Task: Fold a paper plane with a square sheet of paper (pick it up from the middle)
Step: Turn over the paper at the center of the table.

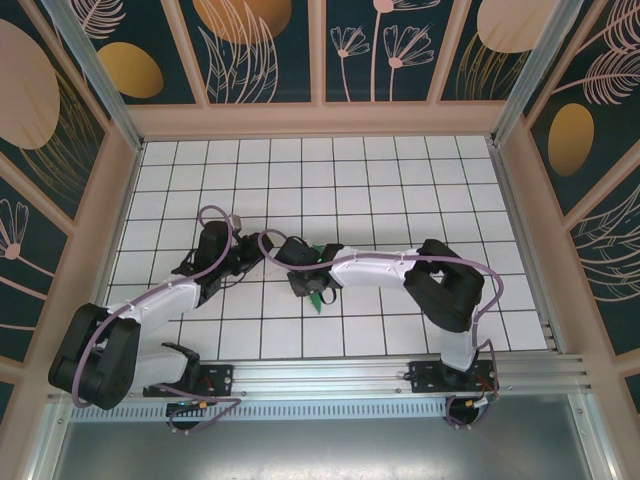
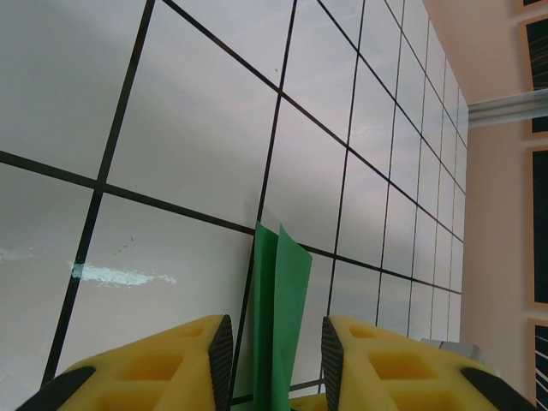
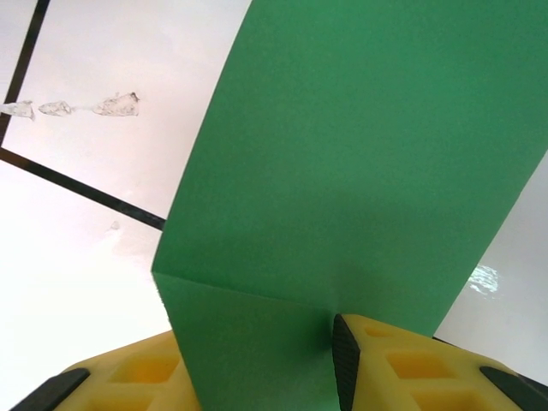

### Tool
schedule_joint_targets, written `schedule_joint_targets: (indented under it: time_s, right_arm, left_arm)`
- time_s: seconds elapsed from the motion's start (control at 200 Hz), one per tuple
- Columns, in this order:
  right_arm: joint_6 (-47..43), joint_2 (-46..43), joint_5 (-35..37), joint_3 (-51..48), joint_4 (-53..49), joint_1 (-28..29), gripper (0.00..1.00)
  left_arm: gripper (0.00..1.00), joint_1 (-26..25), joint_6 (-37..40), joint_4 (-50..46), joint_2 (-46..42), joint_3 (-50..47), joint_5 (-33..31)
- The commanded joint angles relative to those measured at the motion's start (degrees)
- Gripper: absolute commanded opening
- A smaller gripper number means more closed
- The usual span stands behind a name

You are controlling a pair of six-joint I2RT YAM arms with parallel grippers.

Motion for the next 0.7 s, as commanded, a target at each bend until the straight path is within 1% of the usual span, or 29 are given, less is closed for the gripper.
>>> schedule_joint_targets:
  time_s: [0.0,0.135,0.2,0.255,0.285,0.395,0.48,0.696]
  right_arm:
    - [0.0,-2.5,-1.9,-1.5,2.0,-0.4,0.39]
    - [0.2,-3.7,-5.2,-3.1,4.7,-1.5,0.30]
    - [0.1,-4.2,-7.6,-4.1,5.9,-2.3,0.28]
    - [-0.1,-4.6,-8.5,-4.9,7.0,-2.9,0.25]
    - [-0.5,-4.8,-11.1,-5.6,8.1,-3.3,0.24]
    - [-0.7,-5.3,-17.8,-8.2,12.1,-5.4,0.16]
    - [-0.8,-5.6,-24.4,-10.9,16.8,-7.4,0.16]
    - [-0.8,-6.0,-36.1,-15.5,25.5,-12.1,0.16]
  left_arm:
    - [0.36,0.3,-0.4,1.9,0.4,-1.0,0.8]
    - [0.36,0.3,-0.2,1.9,0.7,-1.1,1.3]
    - [0.36,0.4,0.0,1.8,0.7,-1.1,1.3]
    - [0.36,0.3,0.1,1.7,0.7,-1.2,1.3]
    - [0.36,0.3,0.1,1.7,0.7,-1.3,1.4]
    - [0.36,0.3,0.3,2.1,0.9,-1.5,2.1]
    - [0.36,0.3,0.4,3.2,1.0,-1.9,3.2]
    - [0.36,0.3,-0.4,7.9,3.2,-3.0,8.3]
